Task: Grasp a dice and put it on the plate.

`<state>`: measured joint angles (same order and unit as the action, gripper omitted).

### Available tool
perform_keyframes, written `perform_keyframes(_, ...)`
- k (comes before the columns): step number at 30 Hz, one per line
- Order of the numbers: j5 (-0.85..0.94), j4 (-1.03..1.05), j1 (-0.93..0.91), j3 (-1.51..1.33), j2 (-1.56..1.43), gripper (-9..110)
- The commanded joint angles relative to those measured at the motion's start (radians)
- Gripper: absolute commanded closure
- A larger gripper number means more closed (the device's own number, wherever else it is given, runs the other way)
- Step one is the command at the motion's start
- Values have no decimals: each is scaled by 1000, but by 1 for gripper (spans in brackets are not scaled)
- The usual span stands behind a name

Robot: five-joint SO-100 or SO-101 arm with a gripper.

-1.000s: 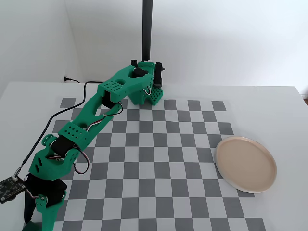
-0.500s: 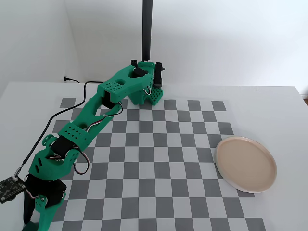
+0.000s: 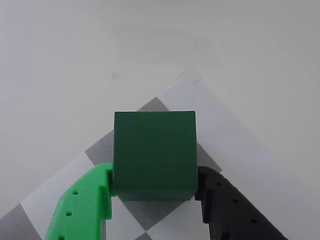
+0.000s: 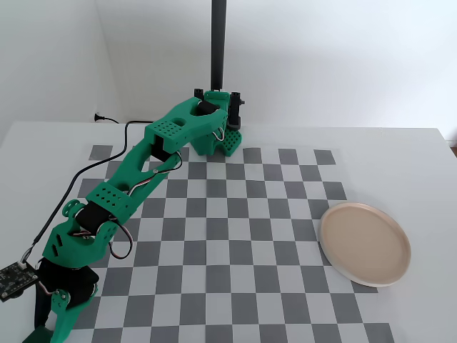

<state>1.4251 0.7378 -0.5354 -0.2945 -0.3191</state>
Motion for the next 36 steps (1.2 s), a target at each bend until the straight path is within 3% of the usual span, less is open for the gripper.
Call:
perform_keyframes(1,-3,-9,-3,115,-38,102)
perform_keyframes(9,-46,-5,6,133,-86,106)
perform_keyframes(17,-51,230,35,199,-230,106)
perform_keyframes(28,-89,482,52,500,-216,106)
perform_keyframes(36,-98,468,66,528,-210,106)
